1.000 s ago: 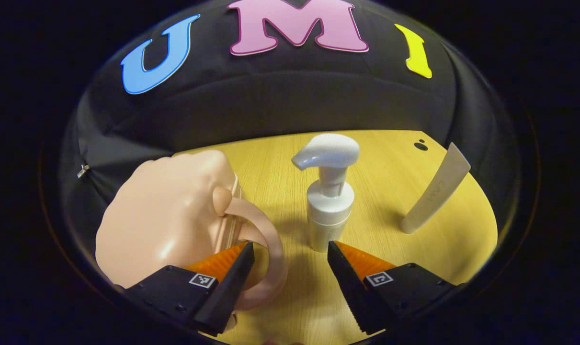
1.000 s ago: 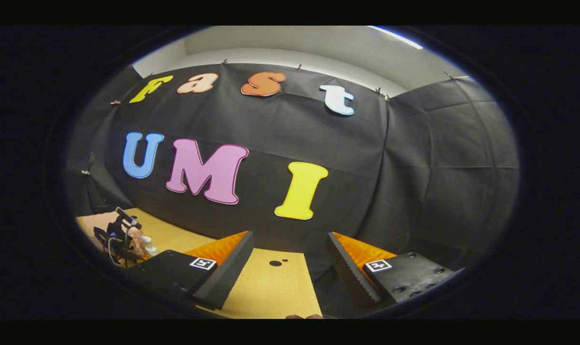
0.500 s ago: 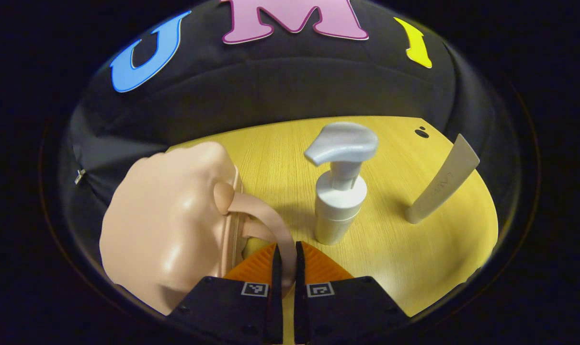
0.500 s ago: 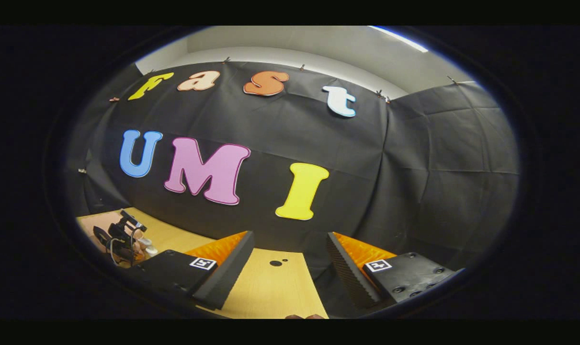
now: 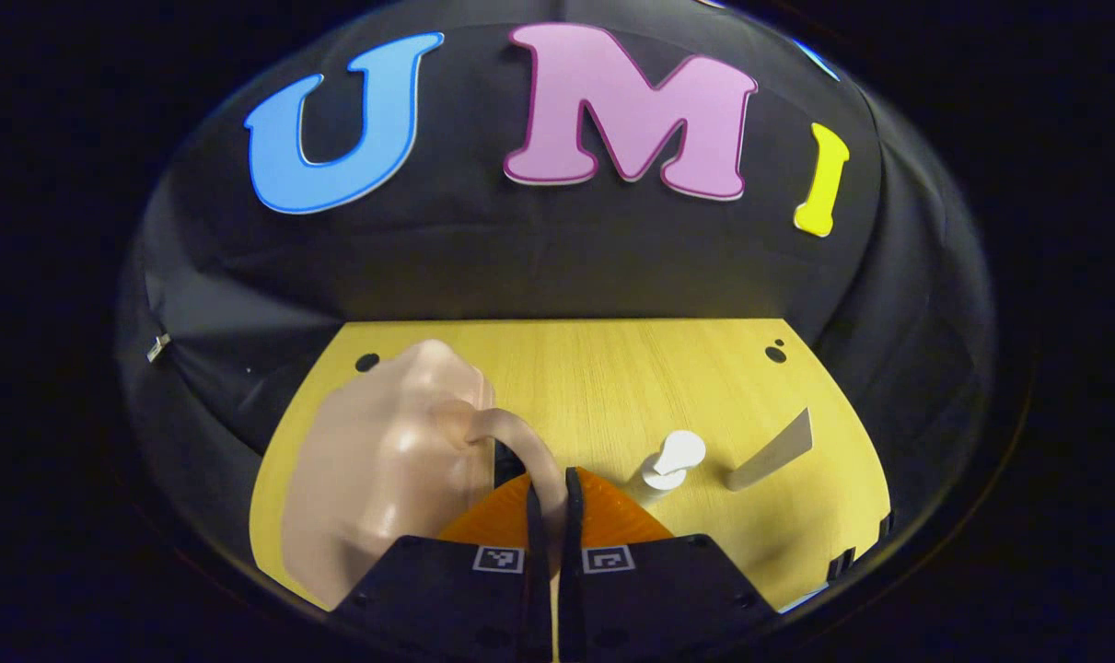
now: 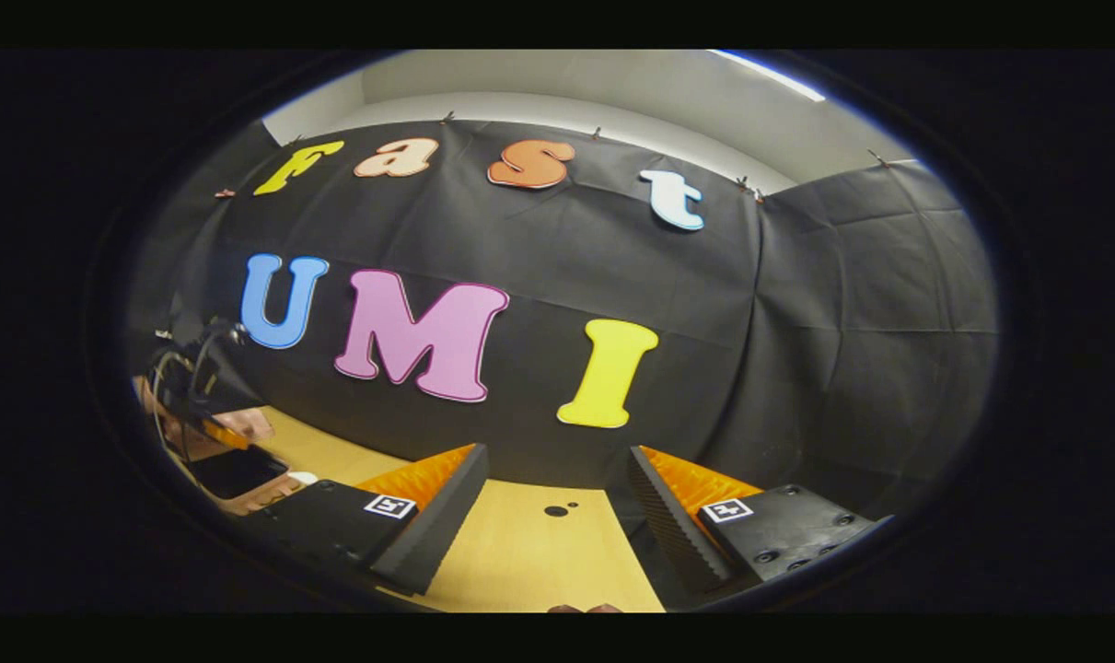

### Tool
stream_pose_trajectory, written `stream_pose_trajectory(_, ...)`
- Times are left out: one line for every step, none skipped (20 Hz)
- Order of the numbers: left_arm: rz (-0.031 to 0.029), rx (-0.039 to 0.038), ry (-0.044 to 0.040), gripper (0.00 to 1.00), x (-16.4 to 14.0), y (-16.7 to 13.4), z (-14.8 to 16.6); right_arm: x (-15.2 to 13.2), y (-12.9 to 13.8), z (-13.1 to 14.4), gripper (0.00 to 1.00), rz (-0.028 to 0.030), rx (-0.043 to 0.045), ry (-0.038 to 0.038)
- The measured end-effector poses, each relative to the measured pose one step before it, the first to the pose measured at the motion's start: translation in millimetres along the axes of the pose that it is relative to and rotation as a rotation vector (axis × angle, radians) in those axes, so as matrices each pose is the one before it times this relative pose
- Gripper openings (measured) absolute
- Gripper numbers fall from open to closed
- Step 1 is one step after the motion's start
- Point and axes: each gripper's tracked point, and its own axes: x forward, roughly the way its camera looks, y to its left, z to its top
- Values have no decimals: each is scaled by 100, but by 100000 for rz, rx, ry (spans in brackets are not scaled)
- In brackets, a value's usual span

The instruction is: First open the suitcase, pack the skin care products into it, and then close the suitcase.

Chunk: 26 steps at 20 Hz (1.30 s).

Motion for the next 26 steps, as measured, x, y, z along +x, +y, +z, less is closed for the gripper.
stream_pose_trajectory(-423, -3265, -1132, 8, -1665, 1881, 1386, 211, 622, 188, 96, 258, 261, -340)
stream_pose_trajectory(275, -2017, -1656, 5, -1520, 2311, 1364, 232, 596, 24, 95, 330, 406, 22)
stream_pose_trajectory(2045, -641, -1003, 8, -959, 3151, 843, 217, 726, 210, 96, 254, 746, 14)
stream_pose_trajectory(3583, 265, -884, 8, -888, 3306, 994, 207, 866, 211, 96, 516, 1075, 18)
stream_pose_trajectory(4116, 1723, -2026, 8, -755, 3829, 919, 243, 921, 178, 95, 663, 978, 130)
stream_pose_trajectory(4517, 2488, -1628, 8, -460, 4081, 717, 194, 853, 205, 95, 419, 543, 135)
stream_pose_trajectory(4181, 1555, -239, 8, 29, 3625, -261, 205, 756, 145, 95, -11, 26, 153)
stream_pose_trajectory(3902, 445, -607, 8, 556, 3172, -191, 170, 749, 137, 95, -175, -355, 351)
stream_pose_trajectory(3685, -453, -484, 8, 905, 3038, -248, 114, 669, 50, 95, -514, -531, 367)
stream_pose_trajectory(3544, -607, -412, 8, 1313, 3087, -632, 84, 702, 46, 96, -605, -555, 730)
stream_pose_trajectory(2780, -775, 349, 8, 1582, 3168, -1128, 3, 729, -36, 96, -743, -159, 1177)
stream_pose_trajectory(1538, -1193, 1607, 8, 1817, 2881, -1333, -73, 753, -254, 95, -670, 11, 1570)
stream_pose_trajectory(192, -1531, 2777, 8, 1901, 2665, -1799, -141, 758, -355, 95, -709, 249, 1967)
stream_pose_trajectory(-370, -1528, 2515, 8, 2175, 2231, -1588, -250, 543, -592, 96, -1353, -212, 2623)
stream_pose_trajectory(-1584, -2874, 3675, 8, 2481, 1945, -2248, -256, 410, -782, 96, -2155, -285, 2760)
stream_pose_trajectory(-1905, -3085, 2417, 8, 1919, 1333, -1562, -346, 502, -790, 96, -1972, -577, 2745)
stream_pose_trajectory(-2012, -3441, 2153, 8, 1842, 654, -1412, -300, 604, -840, 95, -1517, -167, 2876)
stream_pose_trajectory(-1524, -2367, 1489, 8, 2030, 965, -1489, -259, 801, -1032, 95, -463, -238, 3395)
stream_pose_trajectory(-1106, -1114, 1023, 8, 1415, 816, -1781, -312, 949, -1006, 96, 467, 486, 4137)
stream_pose_trajectory(-433, 899, 1342, 8, 1070, 472, -1551, -348, 1046, -764, 96, 1440, 269, 3384)
stream_pose_trajectory(214, 1483, 1309, 9, 1020, 365, -1436, -197, 710, -436, 96, 614, 374, 2453)
stream_pose_trajectory(-132, 511, 348, 9, 638, 418, -1071, -255, 185, -168, 97, -649, 865, 480)
stream_pose_trajectory(1035, -277, -749, 10, 203, 339, -83, -51, 138, -120, 97, -652, 1646, 293)
stream_pose_trajectory(2738, -337, -2140, 11, 232, 610, 221, 120, 174, -546, 96, -567, 1540, 1810)
stream_pose_trajectory(3264, -399, -3869, 18, -389, 897, 903, 146, 180, -572, 96, -446, 1351, 2155)
stream_pose_trajectory(2340, -931, -4777, 21, -498, 707, 1159, 2, 101, -335, 96, -417, 883, 943)
